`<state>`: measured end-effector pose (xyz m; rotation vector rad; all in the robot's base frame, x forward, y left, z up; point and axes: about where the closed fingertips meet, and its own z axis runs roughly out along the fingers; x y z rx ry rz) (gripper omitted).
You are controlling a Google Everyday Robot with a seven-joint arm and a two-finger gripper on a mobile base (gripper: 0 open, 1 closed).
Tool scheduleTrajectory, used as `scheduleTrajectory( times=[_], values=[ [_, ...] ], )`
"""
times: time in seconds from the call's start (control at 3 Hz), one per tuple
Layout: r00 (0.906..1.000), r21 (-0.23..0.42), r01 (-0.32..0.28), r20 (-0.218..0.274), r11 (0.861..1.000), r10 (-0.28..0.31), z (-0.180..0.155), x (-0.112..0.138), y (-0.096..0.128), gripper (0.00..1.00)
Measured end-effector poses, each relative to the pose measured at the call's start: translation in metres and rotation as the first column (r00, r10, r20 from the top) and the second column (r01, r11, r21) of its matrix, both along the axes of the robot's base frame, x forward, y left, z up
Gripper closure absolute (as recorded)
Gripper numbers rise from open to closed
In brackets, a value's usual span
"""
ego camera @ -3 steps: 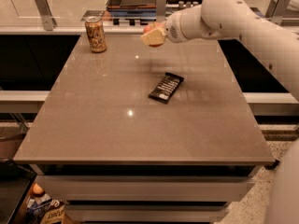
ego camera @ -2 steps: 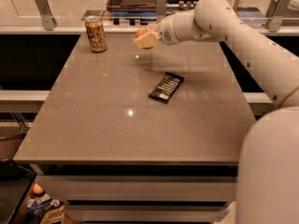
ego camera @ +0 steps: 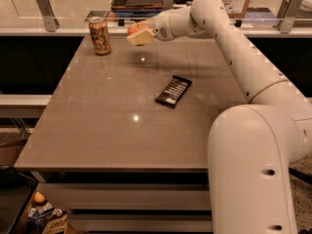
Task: Move apple near orange can
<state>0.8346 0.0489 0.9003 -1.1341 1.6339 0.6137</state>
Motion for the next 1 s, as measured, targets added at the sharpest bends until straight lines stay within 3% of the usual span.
scheduleTrajectory(
  times=[0.33, 0.67, 1.0],
  values=[
    [0.9991, -0.007, 0.013, 0.041, 1.0, -0.013, 0.02, 0.006, 0.001, 1.0],
    [0.9983, -0.057, 0.051, 0.033, 0.997, -0.049, 0.024, 0.005, 0.009, 1.0],
    [0.9935, -0.099, 0.113, -0.006, 0.989, -0.114, 0.021, -0.001, 0.014, 1.0]
  ],
)
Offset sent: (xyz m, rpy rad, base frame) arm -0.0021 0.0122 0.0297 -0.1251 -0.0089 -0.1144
